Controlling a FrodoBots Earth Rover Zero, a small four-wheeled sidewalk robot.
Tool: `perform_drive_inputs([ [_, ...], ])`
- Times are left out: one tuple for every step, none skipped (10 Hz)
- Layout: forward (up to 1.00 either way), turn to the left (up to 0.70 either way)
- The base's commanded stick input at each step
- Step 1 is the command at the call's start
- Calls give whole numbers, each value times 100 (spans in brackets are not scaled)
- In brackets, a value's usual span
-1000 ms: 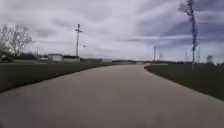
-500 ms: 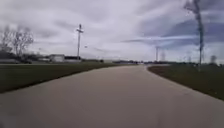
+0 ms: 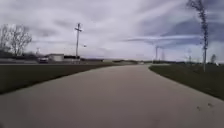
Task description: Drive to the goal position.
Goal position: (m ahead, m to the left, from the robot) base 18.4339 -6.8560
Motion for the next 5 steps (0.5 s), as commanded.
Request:
perform_drive_inputs([
  [100, 0],
  [100, 0],
  [100, 0],
  [100, -1],
  [100, -16],
])
